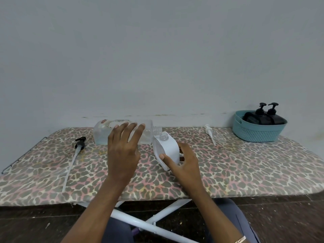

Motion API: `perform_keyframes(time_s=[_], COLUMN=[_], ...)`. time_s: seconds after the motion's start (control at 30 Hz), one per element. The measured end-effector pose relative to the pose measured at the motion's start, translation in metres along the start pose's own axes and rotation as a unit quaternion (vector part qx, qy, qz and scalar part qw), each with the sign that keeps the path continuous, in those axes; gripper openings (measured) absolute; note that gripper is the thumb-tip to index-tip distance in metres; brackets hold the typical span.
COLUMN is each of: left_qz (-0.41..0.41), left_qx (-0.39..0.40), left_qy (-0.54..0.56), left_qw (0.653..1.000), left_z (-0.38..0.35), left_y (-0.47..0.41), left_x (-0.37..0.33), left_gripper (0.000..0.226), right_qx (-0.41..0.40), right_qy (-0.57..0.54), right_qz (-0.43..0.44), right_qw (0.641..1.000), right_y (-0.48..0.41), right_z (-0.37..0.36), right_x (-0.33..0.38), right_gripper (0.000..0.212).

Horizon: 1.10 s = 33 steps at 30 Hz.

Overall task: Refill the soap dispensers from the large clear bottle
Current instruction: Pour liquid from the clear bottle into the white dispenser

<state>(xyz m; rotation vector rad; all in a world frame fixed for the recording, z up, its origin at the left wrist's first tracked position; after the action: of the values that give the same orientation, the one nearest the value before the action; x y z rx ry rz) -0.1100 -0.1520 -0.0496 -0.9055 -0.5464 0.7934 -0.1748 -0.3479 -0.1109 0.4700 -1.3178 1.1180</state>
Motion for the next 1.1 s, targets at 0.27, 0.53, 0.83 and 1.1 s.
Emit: perform_keyframes(time_s=[0.27, 0.53, 0.83, 1.1], left_qz=[-0.018, -0.025, -0.034, -0.038], left_qx=[-0.008, -0.008, -0.011, -0.014], left_qy=[-0.025, -0.042, -0.051, -0.049], left_qw=[0.999, 0.999, 0.998, 0.998], left_z=[0.0026, 0.0037, 0.0061, 0.0070], left_y=[-0.0009, -0.0007, -0.0018, -0.0027], left_x=[-0.0026, -0.0031, -0.0054, -0.0072], left_gripper=[0.073, 0.075, 0.074, 0.070], right_qx=[0.003, 0.008, 0.010, 0.011], right_qy=[-0.004, -0.007, -0.007, -0.011], right_qz=[0.001, 0.002, 0.008, 0.010], right_qw=[1.000, 1.000, 1.000, 1.000], right_y=[0.0006, 0.0002, 0.0005, 0.0014], right_z=[0.0007, 0.0005, 0.0011, 0.0015], right_x=[0.0009, 0.0004, 0.0007, 0.0012], right_gripper=[0.054, 0.054, 0.051, 0.044])
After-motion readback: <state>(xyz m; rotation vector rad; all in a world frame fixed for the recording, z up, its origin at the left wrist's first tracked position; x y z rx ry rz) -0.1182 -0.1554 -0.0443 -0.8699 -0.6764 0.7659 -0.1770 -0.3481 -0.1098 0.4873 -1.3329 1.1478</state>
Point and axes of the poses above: each hand's wrist, its own y-axis away from the middle knuckle, its own z-axis out of the back of the hand, x = y × z, the point moved 6 cm from there along -y, towards the middle knuckle, and after that the axes turned 8 degrees about -z, right-handed, at the moved point
